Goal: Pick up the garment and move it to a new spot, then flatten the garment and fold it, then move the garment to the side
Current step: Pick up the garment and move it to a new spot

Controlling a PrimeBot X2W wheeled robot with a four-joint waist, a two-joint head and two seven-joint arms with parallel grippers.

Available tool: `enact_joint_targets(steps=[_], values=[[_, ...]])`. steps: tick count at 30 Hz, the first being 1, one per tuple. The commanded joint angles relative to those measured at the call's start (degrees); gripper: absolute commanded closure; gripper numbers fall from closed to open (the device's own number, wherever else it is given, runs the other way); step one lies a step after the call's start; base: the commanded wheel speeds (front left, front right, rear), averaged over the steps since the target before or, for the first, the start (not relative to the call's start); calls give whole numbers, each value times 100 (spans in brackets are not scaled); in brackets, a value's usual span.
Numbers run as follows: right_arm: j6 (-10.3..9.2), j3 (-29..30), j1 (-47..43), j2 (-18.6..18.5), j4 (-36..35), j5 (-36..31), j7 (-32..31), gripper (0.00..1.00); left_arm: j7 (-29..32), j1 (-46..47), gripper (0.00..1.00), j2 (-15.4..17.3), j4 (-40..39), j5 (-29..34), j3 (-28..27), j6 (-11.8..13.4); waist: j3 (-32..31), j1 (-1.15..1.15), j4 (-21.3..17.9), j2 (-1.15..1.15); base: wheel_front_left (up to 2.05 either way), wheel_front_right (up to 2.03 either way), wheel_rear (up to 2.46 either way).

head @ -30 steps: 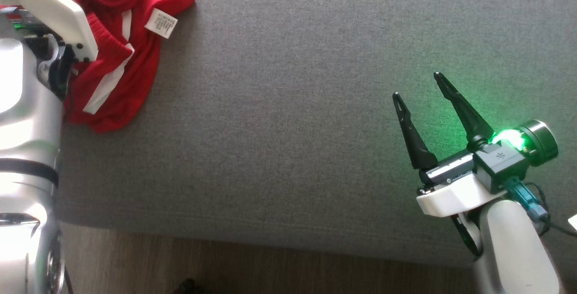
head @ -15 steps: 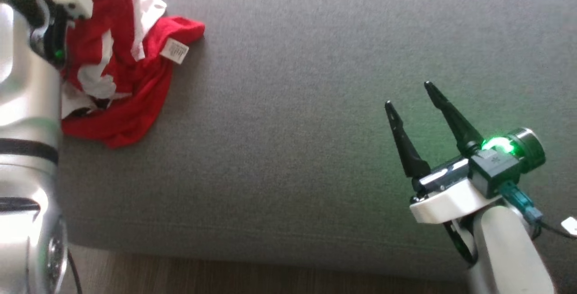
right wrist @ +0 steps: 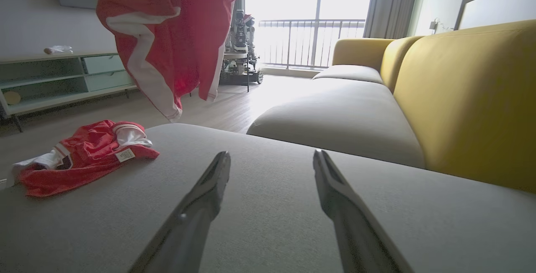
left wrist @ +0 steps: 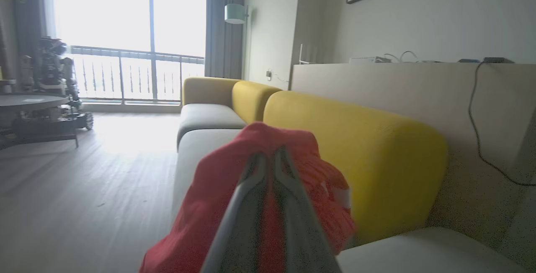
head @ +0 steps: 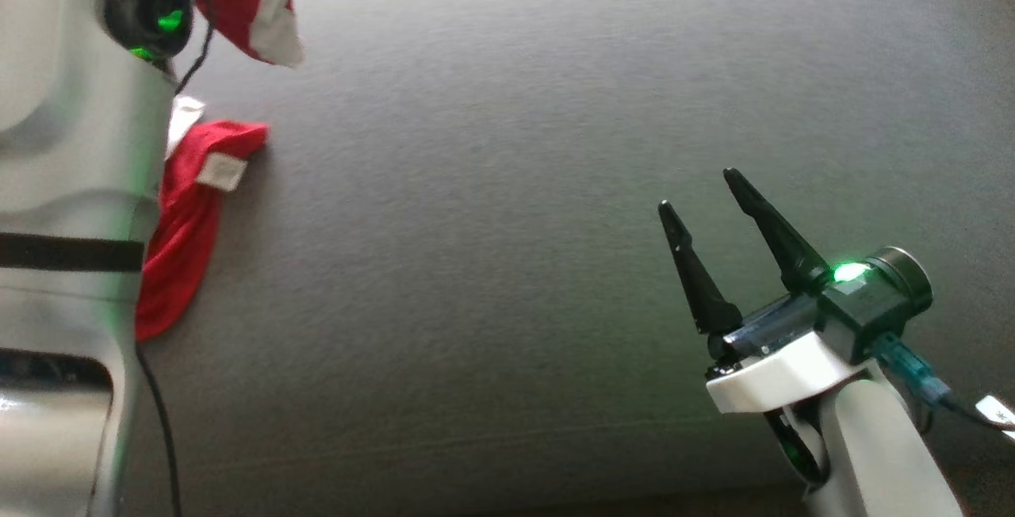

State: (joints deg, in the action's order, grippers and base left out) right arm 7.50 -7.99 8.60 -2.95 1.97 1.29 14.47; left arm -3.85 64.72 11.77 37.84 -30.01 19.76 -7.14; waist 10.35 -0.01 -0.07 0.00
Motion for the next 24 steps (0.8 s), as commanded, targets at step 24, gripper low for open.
enact_joint_targets(steps=[24], values=[[-1,-546,546,7,-744,817,52,0,33,-1514,100,-103,-922,-1357,366,16,1055,1,-2380,0,0,0,0]])
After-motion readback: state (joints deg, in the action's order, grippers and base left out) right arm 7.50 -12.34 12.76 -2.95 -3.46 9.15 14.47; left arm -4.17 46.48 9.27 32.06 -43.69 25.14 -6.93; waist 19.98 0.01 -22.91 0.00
